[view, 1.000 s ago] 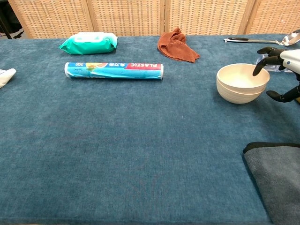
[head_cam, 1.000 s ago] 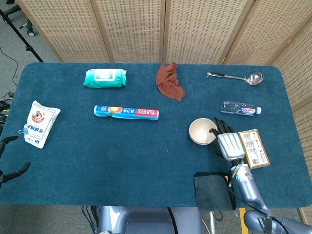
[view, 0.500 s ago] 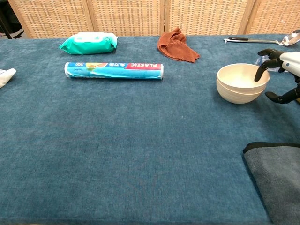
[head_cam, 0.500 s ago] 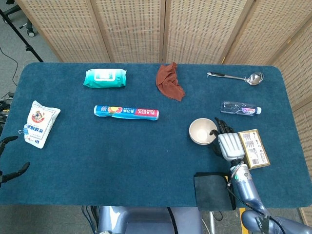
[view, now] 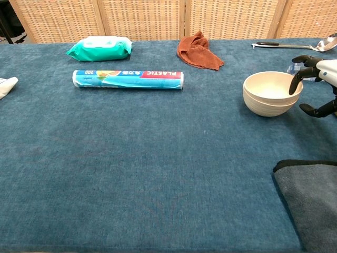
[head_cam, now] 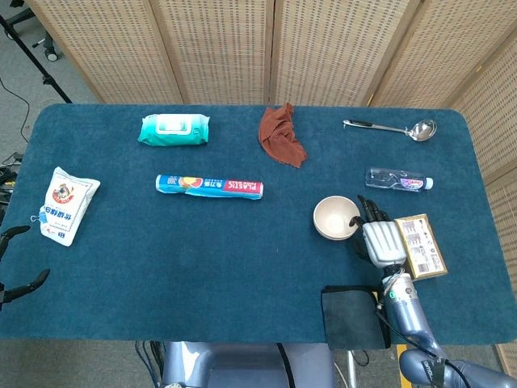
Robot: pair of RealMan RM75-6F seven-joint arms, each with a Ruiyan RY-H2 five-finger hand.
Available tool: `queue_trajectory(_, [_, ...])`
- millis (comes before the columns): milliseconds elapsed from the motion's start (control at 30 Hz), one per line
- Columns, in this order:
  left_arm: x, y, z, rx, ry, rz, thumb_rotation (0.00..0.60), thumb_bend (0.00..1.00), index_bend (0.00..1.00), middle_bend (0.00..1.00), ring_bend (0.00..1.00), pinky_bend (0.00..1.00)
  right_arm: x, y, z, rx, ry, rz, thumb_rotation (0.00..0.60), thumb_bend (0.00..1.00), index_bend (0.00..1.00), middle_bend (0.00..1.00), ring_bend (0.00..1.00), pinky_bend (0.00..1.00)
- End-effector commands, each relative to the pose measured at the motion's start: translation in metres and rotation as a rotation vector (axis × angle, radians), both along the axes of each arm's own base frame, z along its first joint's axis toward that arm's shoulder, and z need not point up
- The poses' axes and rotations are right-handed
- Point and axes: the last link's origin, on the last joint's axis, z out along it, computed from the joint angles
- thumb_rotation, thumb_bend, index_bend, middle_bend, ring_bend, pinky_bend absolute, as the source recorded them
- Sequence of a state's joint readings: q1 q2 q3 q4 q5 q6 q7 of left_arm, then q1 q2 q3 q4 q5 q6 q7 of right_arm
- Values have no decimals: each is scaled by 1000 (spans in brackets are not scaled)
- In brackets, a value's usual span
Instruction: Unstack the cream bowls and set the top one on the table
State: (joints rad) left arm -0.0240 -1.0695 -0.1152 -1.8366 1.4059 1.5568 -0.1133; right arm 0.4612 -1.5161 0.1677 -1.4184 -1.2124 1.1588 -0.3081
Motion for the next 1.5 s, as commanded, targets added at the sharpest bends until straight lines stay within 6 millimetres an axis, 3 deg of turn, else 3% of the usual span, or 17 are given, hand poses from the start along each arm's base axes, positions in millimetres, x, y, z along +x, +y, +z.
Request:
queue_trajectory(33, [-1,0,0,-6,0,7,600,177,264,0,0,50,0,0,1,-6,0,1,600,466,385,0,0,207])
queue_trajectory(767, [0,-2,1,-1,-3,5,600,177,264,0,0,49,-4,1,-1,-20,-1,-17,600,440,506,0,0,207])
queue_trajectory(1500, [1,-2,1,-4,-3,3,600,177,264,0,0,50,1,-3,1,-34,14,-10,600,416,561,0,0,207])
